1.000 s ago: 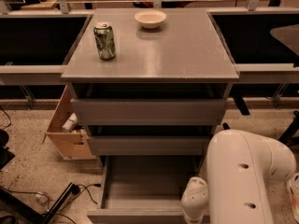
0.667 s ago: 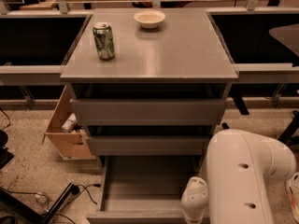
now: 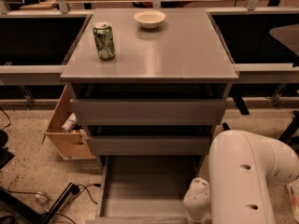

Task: Open bottom drawer

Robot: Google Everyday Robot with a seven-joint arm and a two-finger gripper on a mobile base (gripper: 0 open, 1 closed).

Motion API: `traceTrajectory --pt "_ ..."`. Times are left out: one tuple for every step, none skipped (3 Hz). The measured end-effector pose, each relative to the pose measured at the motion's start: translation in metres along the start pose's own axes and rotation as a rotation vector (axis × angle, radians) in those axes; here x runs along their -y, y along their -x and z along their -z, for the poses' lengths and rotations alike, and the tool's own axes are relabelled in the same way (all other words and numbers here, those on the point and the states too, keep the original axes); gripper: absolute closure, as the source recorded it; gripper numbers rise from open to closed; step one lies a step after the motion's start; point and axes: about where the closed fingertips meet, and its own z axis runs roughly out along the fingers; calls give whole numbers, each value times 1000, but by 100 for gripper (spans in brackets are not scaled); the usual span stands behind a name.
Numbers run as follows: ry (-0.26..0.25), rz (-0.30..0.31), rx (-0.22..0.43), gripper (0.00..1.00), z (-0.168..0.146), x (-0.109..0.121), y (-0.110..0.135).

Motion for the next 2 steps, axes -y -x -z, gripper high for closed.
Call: traceTrajectory --pt "0 0 0 100 0 2 0" --pt "20 -22 -2 100 -2 -6 -7"
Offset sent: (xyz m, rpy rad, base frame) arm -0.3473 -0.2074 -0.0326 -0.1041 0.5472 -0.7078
